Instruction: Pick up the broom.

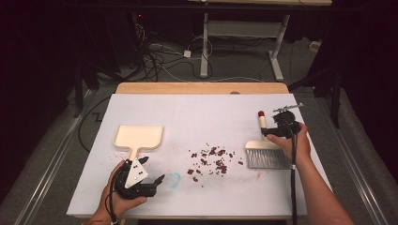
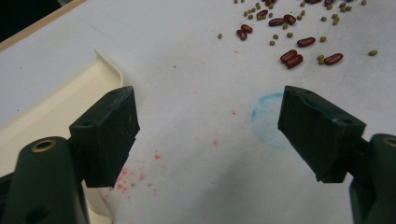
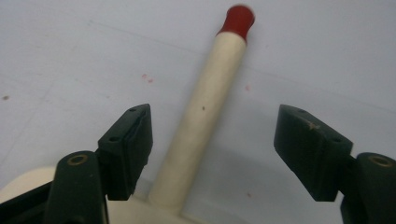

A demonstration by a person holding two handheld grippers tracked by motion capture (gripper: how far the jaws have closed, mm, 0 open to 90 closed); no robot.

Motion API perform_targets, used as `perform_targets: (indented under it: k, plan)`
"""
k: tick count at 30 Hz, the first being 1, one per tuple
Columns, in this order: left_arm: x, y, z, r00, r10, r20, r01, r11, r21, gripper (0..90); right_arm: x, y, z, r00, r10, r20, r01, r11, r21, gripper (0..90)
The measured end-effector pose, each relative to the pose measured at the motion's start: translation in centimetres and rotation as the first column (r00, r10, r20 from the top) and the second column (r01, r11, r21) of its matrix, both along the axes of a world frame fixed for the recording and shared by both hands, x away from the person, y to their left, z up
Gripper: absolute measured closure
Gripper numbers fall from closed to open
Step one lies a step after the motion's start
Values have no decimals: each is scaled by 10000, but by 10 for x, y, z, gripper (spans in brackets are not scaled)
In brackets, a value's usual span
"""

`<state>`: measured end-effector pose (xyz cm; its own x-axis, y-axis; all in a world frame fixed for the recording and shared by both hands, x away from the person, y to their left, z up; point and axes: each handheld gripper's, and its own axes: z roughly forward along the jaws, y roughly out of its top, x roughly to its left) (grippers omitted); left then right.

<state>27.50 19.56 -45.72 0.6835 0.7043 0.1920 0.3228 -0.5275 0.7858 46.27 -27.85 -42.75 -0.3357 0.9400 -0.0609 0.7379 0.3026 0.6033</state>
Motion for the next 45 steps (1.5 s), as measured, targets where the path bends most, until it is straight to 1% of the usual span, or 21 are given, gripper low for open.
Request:
perform_targets:
  k: [1, 3, 4, 5, 8, 11, 16, 20, 22, 24, 25, 28, 29, 33, 37, 38, 41, 42, 43, 44, 45]
  plan:
    - [0, 0, 0, 10000, -7, -29, 7, 10000, 13, 197, 14, 5, -13, 9977, -300, -602, 299, 9995, -23, 308]
    - [1, 1, -1, 10000, -76, 37, 76, 10000, 64, 197, 23, 9, -21, 9950, -451, -890, 433, 9988, -218, 344]
    - [0, 1, -1, 9999, -86, -124, 86, 10000, -13, 197, 27, 11, -25, 9932, -563, -1023, 541, 9982, -245, 323]
    - [0, 1, -1, 9999, -86, -124, 86, 10000, -13, 197, 30, 12, -25, 9927, -716, -973, 711, 9974, -89, 349]
    - [-1, 2, -1, 9998, -177, -43, 178, 9998, 99, 197, 37, 14, -24, 9906, -924, -1005, 922, 9957, -65, 425]
    - [-2, 4, -1, 9997, -220, -76, 220, 9998, 38, 197, 38, 15, -21, 9897, -742, -1221, 733, 9972, -120, 600]
    - [-2, 4, -2, 9996, -225, -157, 227, 9997, 98, 197, 42, 19, -18, 9860, -453, -1605, 383, 9982, -464, 627]
    - [-2, 3, -1, 9996, -241, -136, 241, 9997, 35, 197, 44, 20, -17, 9842, -217, -1759, 155, 9992, -365, 692]
    - [-1, 3, 0, 9996, -280, -68, 281, 9996, 77, 197, 44, 21, -17, 9843, -101, -1765, 16, 9988, -484, 701]
    - [0, 2, -2, 9994, -282, -214, 283, 9996, 36, 197, 44, 21, -17, 9841, -84, -1772, -4, 9988, -497, 700]
    - [0, 1, -2, 9994, -323, -126, 325, 9994, 156, 197, 44, 21, -16, 9840, 4, -1781, -92, 9988, -489, 701]
    - [0, 1, -2, 9993, -292, -213, 295, 9995, 129, 197, 43, 18, -16, 9849, 136, -1727, -190, 9994, -298, 701]
    - [1, 2, -1, 9996, -275, -104, 276, 9996, 93, 197, 41, 18, -13, 9874, 252, -1562, -303, 9991, -299, 702]
    - [1, 5, 0, 9997, -158, -200, 158, 9999, -7, 197, 30, 17, 0, 9947, 535, -876, -536, 9986, 17, 703]
    - [-1, 8, 1, 9999, -86, -146, 85, 9999, -55, 197, 15, 10, 14, 9972, 741, -58, -737, 9960, 515, 704]
    - [0, 9, 2, 10000, -65, -30, 65, 10000, -74, 197, 10, 9, 19, 9966, 775, 281, -790, 9954, 544, 703]
    - [0, 12, 3, 9999, 71, -112, -74, 9997, -214, 197, -5, 4, 28, 9906, 922, 1011, -1012, 9910, 875, 704]
    - [0, 13, 3, 9999, 113, -121, -115, 9997, -214, 197, -5, 4, 28, 9906, 922, 1011, -1012, 9910, 875, 704]
    - [1, 14, 3, 9998, 162, -131, -165, 9995, -262, 197, -17, -1, 34, 9815, 962, 1658, -1172, 9856, 1220, 704]
    - [1, 14, 3, 9998, 162, -131, -165, 9995, -262, 197, -24, -2, 37, 9758, 972, 1957, -1238, 9839, 1286, 704]
    - [2, 14, 3, 9998, 170, -143, -173, 9996, -244, 197, -24, -2, 37, 9758, 972, 1957, -1238, 9839, 1286, 704]
